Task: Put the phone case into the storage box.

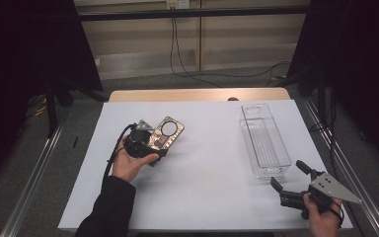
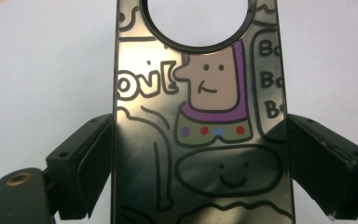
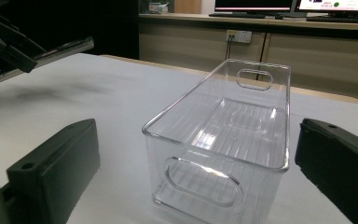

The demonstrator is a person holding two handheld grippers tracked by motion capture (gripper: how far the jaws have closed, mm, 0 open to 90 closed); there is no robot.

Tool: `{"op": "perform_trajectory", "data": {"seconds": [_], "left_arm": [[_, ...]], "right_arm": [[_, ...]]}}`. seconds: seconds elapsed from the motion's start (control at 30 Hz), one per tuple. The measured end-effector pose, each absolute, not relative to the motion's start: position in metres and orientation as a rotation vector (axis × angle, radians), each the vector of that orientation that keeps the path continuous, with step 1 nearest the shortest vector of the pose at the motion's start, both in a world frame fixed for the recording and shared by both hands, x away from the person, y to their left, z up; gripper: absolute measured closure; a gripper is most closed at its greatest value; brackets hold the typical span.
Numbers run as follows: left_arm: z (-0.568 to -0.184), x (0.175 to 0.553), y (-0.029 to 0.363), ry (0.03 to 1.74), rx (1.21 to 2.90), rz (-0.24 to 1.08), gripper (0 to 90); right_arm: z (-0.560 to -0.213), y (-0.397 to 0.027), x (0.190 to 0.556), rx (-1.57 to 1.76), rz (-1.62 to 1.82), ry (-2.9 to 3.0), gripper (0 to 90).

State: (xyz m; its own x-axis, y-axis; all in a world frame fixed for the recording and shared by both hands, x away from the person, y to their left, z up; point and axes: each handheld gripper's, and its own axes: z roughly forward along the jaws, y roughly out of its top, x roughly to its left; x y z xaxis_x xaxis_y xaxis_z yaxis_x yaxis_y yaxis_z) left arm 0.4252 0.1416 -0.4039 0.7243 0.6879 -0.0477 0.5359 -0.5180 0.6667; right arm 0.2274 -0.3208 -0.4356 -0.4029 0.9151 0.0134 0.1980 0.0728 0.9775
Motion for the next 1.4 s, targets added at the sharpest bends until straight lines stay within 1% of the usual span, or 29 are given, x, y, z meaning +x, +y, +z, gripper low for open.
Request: {"op": "perform_trajectory", "data": {"seconds": [0.1,0.5,0.83,1.2,1.27,1.4], "left_arm": [[-0.401,0.423,0.141,0.887,2.225,0.318,12.6],[-0.393,0.419,0.146,0.879,2.130,0.367,12.5],[-0.383,0.410,0.144,0.797,2.069,0.419,12.5],[-0.380,0.405,0.146,0.742,1.976,0.343,12.5],[-0.378,0.403,0.146,0.740,1.943,0.308,12.5],[-0.372,0.396,0.144,0.720,1.916,0.316,12.5]], "right_arm": [[-0.436,-0.321,0.227,1.115,1.378,1.690,0.0],[-0.435,-0.321,0.227,1.118,1.379,1.688,0.0],[-0.435,-0.321,0.227,1.115,1.378,1.690,0.0],[-0.435,-0.321,0.227,1.117,1.381,1.688,0.0],[-0.435,-0.320,0.227,1.113,1.382,1.689,0.0],[-0.435,-0.320,0.227,1.105,1.386,1.690,0.0]]}}
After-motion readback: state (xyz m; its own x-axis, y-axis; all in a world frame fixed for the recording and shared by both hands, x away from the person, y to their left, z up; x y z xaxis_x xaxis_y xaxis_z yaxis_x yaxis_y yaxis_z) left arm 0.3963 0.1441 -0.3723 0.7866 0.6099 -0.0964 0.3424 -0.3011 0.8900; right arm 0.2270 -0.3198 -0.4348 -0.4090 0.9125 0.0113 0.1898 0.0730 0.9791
